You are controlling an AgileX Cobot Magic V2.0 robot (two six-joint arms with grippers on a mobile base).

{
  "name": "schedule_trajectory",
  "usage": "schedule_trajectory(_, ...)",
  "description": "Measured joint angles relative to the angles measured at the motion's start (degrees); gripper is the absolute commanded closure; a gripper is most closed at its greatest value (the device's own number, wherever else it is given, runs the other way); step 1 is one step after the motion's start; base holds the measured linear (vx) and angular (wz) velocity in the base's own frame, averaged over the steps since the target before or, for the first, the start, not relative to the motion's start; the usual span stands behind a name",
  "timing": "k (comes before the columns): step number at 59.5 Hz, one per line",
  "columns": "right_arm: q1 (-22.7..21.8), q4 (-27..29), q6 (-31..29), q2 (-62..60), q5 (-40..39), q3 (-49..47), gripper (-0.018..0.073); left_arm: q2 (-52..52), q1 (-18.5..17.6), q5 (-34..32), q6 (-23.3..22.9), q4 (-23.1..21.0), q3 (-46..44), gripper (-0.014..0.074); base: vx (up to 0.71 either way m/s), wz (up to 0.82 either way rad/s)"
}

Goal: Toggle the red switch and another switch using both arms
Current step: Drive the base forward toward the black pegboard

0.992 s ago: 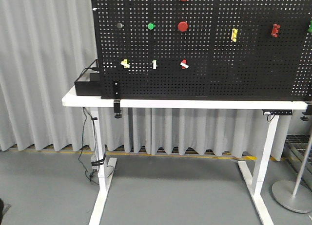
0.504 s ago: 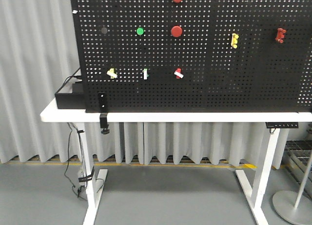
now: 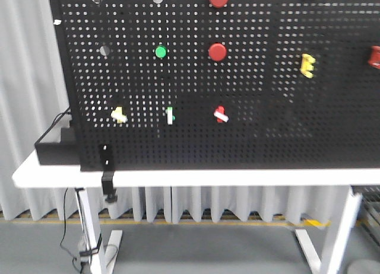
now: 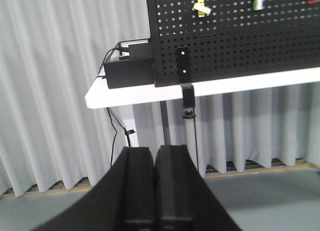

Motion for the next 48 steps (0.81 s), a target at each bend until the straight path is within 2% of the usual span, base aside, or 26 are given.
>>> schedule_trajectory(48,0.0,0.0,0.0,0.0,0.0,0.0,0.0566,0.0,0.0,0.0,0.0,0.0,0.0,0.0594,0.32,0.02)
